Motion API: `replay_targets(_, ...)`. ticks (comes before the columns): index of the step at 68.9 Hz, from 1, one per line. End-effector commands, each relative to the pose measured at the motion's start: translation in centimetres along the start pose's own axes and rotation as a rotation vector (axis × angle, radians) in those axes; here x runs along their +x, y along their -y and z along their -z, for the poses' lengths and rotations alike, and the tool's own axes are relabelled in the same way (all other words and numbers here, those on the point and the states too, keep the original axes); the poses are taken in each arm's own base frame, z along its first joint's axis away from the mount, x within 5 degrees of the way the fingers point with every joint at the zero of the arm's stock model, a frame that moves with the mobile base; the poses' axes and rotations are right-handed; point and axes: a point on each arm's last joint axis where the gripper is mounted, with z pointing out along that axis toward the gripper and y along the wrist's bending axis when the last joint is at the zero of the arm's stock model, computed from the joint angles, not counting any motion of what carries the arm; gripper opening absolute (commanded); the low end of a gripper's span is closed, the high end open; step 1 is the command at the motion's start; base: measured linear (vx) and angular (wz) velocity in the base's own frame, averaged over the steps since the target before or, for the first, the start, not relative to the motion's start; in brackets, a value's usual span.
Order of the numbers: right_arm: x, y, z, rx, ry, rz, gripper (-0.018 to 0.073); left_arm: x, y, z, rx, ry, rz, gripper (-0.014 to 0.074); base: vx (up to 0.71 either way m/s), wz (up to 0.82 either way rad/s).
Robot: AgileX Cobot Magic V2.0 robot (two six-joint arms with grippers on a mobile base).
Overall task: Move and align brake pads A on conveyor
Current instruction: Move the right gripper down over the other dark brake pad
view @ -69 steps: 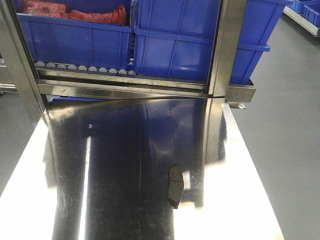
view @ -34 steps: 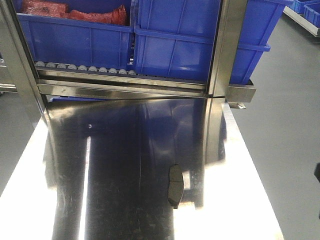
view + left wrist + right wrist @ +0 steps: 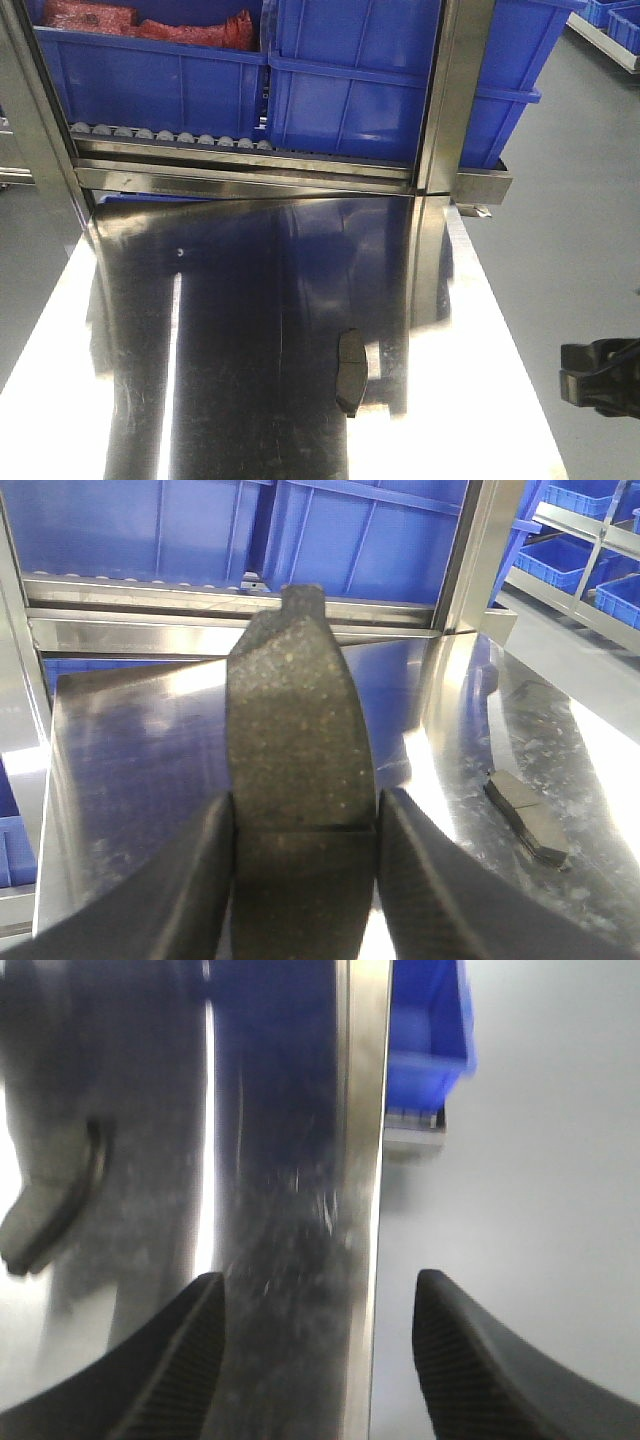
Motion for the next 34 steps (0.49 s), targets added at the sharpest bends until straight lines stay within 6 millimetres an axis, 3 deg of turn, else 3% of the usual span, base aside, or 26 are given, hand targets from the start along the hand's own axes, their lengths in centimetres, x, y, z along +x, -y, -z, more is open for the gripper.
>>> replay_targets(1, -2.2, -0.1, 0.1, -0.009, 0.006, 0.004, 0.0397, -1.6, 0.4, 0.3, 0.043, 0.101, 0.001, -0.0006, 0.00, 0.00)
replay_targets(17, -4.8, -1.1, -0.8, -0.046, -0.088, 0.042, 0.0397, -1.6, 0.4, 0.3, 0.043, 0.101, 0.001, -0.0006, 0.00, 0.00)
replay_targets(34, -6.2, -5.9, -2.6, -0.140, -0.135, 0.128, 0.0397, -1.6, 0.4, 0.3, 0.043, 0.101, 0.001, -0.0006, 0.00, 0.00)
